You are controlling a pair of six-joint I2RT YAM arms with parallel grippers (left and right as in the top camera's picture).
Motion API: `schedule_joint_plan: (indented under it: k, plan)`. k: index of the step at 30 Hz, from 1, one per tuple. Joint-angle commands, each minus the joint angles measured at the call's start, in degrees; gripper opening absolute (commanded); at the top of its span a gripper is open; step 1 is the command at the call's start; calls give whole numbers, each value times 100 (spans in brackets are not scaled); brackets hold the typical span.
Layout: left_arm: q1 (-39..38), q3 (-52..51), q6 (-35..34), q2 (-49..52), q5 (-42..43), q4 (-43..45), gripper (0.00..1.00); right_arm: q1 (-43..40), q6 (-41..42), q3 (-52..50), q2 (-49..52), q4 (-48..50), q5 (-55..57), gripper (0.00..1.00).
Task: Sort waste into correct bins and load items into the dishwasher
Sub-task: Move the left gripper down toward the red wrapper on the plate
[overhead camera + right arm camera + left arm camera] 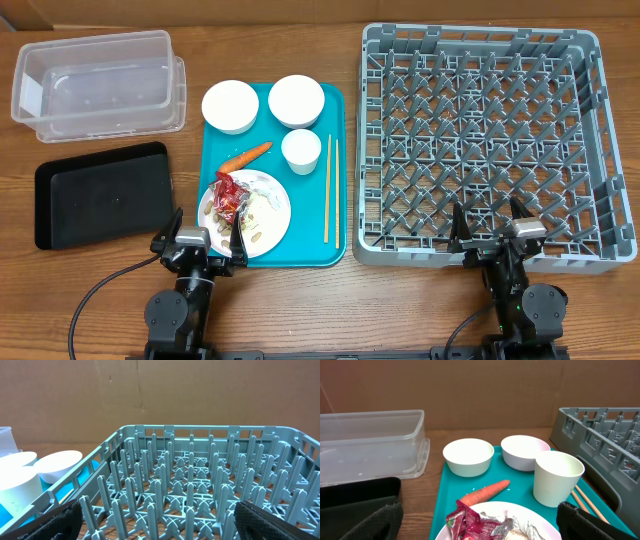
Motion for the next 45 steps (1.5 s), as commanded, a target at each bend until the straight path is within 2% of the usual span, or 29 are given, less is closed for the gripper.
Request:
schedule_joint_plan:
  k: [1, 43, 45]
  plan:
    - [48, -24, 92, -28, 59, 2, 100, -20, -17, -57, -44, 44, -9, 100]
    - [48, -24, 92, -28, 59, 2, 100, -22, -15, -57, -44, 44, -9, 100]
    - [48, -24, 90, -28, 59, 4, 100, -20, 168, -57, -44, 55, -11, 100]
